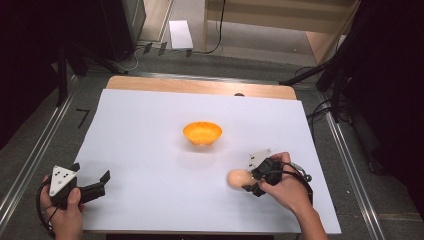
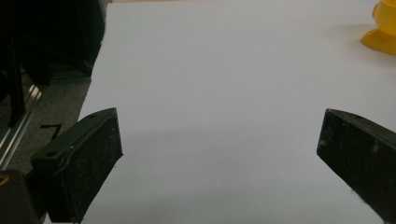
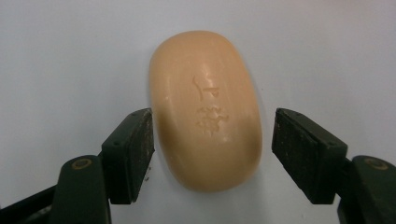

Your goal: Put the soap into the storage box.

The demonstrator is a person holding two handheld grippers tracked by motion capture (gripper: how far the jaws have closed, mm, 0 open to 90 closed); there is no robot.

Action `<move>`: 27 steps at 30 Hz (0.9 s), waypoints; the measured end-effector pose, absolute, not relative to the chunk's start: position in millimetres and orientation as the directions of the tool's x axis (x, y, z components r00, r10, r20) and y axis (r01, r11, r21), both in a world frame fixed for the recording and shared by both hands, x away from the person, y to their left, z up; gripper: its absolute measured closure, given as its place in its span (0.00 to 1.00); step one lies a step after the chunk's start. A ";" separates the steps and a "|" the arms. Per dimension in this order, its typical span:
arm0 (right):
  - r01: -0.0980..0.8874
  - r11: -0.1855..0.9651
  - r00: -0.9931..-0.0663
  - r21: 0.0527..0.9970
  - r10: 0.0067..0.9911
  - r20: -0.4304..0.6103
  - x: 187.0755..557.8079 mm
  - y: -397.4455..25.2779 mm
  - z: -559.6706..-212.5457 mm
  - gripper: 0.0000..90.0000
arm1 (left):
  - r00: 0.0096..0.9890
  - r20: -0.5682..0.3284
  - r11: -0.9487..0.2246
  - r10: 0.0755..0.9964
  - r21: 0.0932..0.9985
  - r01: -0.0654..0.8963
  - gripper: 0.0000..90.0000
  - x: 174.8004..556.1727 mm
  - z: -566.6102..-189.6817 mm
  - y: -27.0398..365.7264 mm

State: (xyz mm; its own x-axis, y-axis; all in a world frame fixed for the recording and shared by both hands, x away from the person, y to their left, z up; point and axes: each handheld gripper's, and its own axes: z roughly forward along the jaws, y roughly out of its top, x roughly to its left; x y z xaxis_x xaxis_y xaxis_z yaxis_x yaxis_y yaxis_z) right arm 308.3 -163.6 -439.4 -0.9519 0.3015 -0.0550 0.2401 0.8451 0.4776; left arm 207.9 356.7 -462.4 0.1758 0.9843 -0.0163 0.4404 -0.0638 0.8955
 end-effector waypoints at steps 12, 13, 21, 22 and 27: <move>0.215 0.866 -0.966 0.451 0.257 -0.033 314.7 -150.6 -441.3 0.37 | 0.184 -0.018 -0.066 0.983 0.895 0.441 0.00 208.2 -462.4 357.0; 0.221 0.867 -0.965 0.446 0.260 -0.028 314.5 -150.1 -441.2 0.37 | 0.185 -0.019 -0.066 0.983 0.896 0.440 0.00 208.3 -462.5 356.9; 0.218 0.883 -0.971 0.415 0.241 -0.003 318.9 -146.5 -446.5 0.35 | 0.188 -0.016 -0.070 0.982 0.895 0.441 0.00 208.3 -462.4 356.9; 0.218 0.883 -0.971 0.415 0.241 -0.003 318.9 -146.5 -446.5 0.35 | 0.189 -0.015 -0.071 0.982 0.895 0.441 0.00 208.4 -462.4 356.9; 0.227 0.889 -0.971 0.399 0.240 0.017 321.5 -144.8 -447.7 0.35 | 0.188 -0.014 -0.072 0.982 0.894 0.442 0.00 208.3 -462.4 356.9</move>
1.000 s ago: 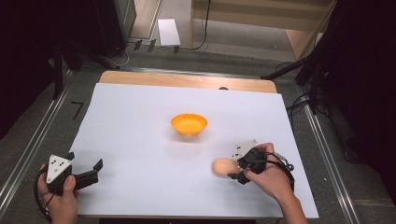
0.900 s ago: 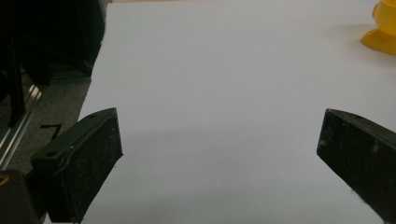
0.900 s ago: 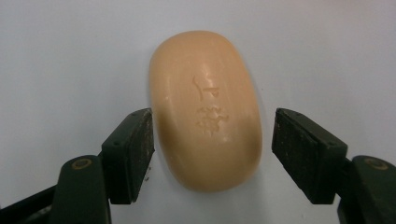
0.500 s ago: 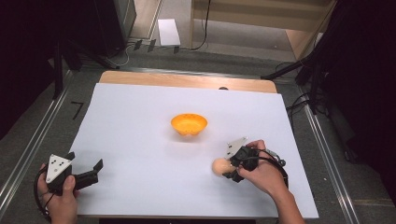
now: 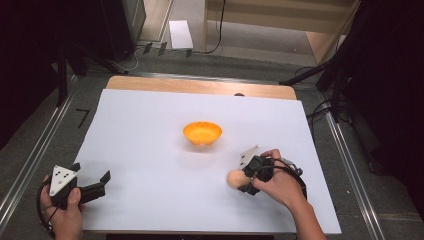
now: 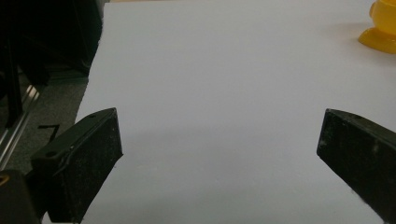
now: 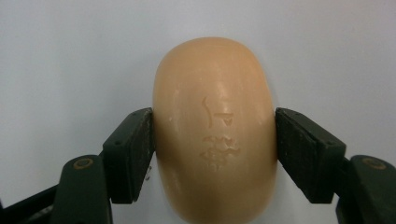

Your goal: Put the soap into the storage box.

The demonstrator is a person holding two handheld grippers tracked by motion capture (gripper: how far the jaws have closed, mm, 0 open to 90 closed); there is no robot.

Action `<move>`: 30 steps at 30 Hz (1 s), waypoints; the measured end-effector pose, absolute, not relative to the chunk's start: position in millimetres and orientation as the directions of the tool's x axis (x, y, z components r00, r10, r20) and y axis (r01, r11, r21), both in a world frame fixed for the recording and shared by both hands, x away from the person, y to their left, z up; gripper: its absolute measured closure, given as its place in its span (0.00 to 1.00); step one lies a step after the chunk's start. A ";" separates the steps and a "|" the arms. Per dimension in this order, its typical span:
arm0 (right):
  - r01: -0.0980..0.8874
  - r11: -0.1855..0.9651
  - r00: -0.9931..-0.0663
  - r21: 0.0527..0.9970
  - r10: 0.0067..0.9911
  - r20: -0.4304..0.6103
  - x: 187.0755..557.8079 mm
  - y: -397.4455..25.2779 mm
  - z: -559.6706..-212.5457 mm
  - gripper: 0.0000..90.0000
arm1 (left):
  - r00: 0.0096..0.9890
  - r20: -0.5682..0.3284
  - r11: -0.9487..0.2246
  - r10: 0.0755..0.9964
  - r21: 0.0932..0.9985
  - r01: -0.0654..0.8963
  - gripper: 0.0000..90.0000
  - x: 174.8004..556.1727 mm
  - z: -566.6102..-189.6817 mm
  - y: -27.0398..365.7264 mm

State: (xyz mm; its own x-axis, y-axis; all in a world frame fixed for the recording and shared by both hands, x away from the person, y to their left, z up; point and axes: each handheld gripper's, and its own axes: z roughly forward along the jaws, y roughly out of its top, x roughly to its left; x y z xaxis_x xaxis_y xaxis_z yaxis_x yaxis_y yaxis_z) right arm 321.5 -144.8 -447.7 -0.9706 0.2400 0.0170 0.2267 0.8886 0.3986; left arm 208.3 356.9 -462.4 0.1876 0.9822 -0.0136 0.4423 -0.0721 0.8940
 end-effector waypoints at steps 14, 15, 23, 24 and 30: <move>0.185 0.902 -0.979 0.391 0.204 -0.006 320.3 -143.0 -455.5 0.35 | 0.186 -0.013 -0.071 0.983 0.894 0.442 0.00 208.3 -462.4 356.9; 0.185 0.902 -0.979 0.391 0.204 -0.006 320.3 -143.0 -455.5 0.35 | 0.186 -0.014 -0.071 0.983 0.894 0.442 0.00 208.3 -462.4 356.8; 0.200 0.907 -0.977 0.370 0.214 0.005 320.9 -140.3 -454.3 0.37 | 0.185 -0.012 -0.073 0.983 0.892 0.446 0.00 208.6 -462.5 356.7; 0.199 0.907 -0.977 0.371 0.213 0.002 321.2 -140.3 -454.2 0.37 | 0.186 -0.012 -0.073 0.983 0.893 0.445 0.00 208.7 -462.5 356.7; 0.204 0.909 -0.977 0.363 0.215 0.012 321.9 -139.4 -453.4 0.37 | 0.187 -0.011 -0.075 0.982 0.892 0.445 0.00 208.7 -462.4 356.7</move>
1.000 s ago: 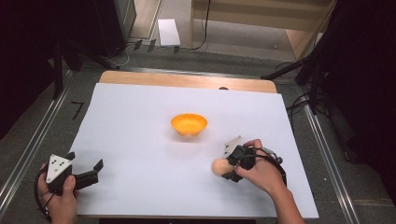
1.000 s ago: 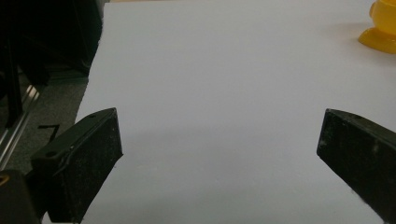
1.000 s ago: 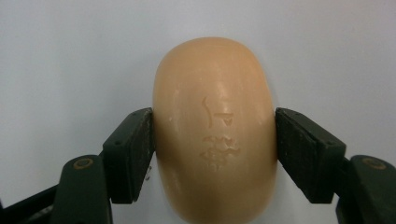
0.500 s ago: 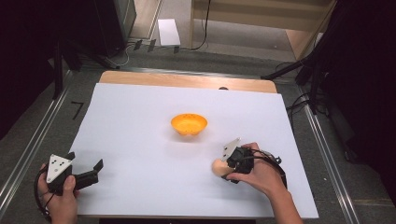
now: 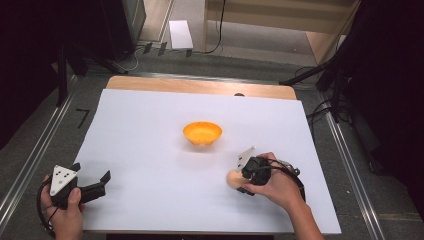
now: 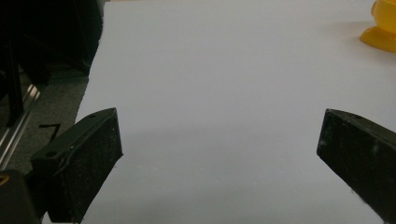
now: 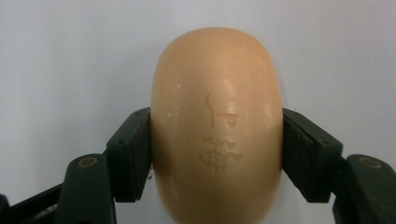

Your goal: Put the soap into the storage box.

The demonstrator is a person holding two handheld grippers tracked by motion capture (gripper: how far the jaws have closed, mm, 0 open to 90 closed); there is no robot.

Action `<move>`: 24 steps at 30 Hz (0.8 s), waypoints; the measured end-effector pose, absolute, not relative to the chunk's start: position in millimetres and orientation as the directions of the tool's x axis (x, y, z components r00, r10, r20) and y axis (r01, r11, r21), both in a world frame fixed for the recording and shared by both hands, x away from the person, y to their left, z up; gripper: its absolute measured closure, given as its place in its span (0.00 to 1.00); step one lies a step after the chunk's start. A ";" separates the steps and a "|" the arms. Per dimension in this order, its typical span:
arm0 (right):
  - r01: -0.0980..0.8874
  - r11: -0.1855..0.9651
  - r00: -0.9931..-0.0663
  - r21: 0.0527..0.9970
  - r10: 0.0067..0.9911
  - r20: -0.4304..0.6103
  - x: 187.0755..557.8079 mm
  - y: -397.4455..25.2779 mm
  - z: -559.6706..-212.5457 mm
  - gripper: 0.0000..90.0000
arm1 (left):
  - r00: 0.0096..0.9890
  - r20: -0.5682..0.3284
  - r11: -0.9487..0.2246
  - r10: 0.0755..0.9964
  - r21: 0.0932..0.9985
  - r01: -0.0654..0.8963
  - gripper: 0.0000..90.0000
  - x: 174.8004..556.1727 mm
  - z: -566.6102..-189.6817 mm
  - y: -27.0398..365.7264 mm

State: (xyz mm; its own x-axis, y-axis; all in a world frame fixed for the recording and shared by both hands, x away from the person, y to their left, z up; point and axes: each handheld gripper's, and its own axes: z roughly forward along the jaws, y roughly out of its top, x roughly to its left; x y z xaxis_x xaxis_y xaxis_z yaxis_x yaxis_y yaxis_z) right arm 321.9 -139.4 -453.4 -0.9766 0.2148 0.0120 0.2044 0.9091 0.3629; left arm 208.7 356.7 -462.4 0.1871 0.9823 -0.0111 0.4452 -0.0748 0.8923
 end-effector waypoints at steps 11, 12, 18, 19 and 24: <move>0.174 0.912 -0.979 0.372 0.201 -0.033 324.6 -139.8 -440.1 0.37 | 0.186 -0.007 -0.077 0.983 0.893 0.444 0.00 208.7 -462.6 356.2; 0.167 0.909 -0.980 0.382 0.194 -0.033 325.4 -139.3 -437.7 0.37 | 0.186 -0.005 -0.079 0.983 0.893 0.444 0.00 208.7 -462.5 356.2; 0.140 0.910 -0.985 0.390 0.167 -0.038 330.3 -132.1 -425.0 0.37 | 0.190 -0.008 -0.078 0.982 0.893 0.443 0.00 208.6 -462.5 356.6; 0.135 0.909 -0.986 0.394 0.163 -0.038 331.3 -130.5 -423.6 0.37 | 0.192 -0.007 -0.080 0.981 0.894 0.442 0.00 208.5 -462.5 356.5; 0.113 0.912 -0.989 0.394 0.142 -0.046 337.6 -123.5 -416.1 0.37 | 0.198 -0.002 -0.088 0.980 0.892 0.443 0.00 208.4 -462.4 356.1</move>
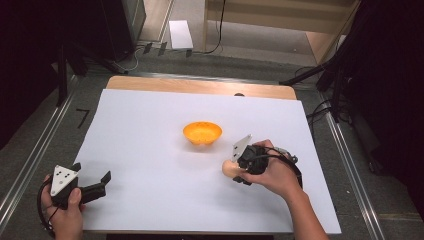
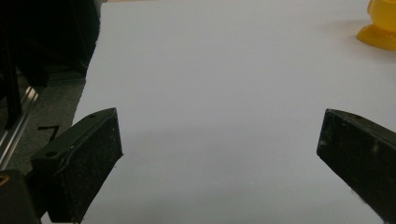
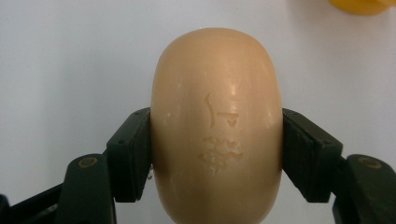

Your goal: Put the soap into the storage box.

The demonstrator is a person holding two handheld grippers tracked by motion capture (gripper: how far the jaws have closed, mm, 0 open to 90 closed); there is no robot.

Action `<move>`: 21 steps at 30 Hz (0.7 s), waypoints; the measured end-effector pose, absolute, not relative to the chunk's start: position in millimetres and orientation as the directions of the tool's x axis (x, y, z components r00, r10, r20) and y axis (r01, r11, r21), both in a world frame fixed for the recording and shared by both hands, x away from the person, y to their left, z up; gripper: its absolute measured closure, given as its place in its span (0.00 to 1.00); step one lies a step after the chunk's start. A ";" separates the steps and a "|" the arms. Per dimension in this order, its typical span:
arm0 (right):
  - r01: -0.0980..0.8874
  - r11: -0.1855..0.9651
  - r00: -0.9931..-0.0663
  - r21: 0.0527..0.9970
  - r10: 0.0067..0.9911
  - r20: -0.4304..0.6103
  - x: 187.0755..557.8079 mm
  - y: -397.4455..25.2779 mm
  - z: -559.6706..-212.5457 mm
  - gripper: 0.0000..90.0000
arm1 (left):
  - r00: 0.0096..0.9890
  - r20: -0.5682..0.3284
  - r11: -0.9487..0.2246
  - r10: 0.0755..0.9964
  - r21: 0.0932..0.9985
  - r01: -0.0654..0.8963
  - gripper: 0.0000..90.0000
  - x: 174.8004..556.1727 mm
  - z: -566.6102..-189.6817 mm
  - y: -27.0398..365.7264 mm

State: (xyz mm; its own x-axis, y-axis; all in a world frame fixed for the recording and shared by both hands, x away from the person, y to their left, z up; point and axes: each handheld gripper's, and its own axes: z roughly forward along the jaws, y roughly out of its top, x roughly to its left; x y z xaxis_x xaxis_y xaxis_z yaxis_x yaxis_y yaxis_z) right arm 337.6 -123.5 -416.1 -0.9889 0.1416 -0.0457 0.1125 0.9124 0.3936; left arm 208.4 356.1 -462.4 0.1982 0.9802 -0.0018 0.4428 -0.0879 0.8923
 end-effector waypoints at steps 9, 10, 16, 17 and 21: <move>0.077 0.913 -0.993 0.402 0.106 -0.052 349.3 -109.2 -399.3 0.37 | 0.209 0.004 -0.098 0.978 0.892 0.442 0.00 208.4 -462.5 354.9; 0.068 0.914 -0.993 0.400 0.100 -0.060 352.0 -105.1 -396.8 0.37 | 0.211 0.005 -0.100 0.977 0.892 0.442 0.00 208.3 -462.5 354.7; 0.043 0.921 -0.996 0.388 0.071 -0.058 360.1 -95.9 -390.2 0.37 | 0.212 0.006 -0.101 0.977 0.891 0.442 0.01 208.5 -462.5 354.7; 0.041 0.922 -0.996 0.386 0.070 -0.060 361.8 -94.2 -388.8 0.37 | 0.208 0.008 -0.101 0.978 0.891 0.442 0.01 208.3 -462.5 354.5; 0.032 0.918 -0.996 0.395 0.063 -0.066 368.3 -87.7 -383.2 0.37 | 0.210 0.007 -0.102 0.978 0.891 0.443 0.04 208.2 -462.4 354.6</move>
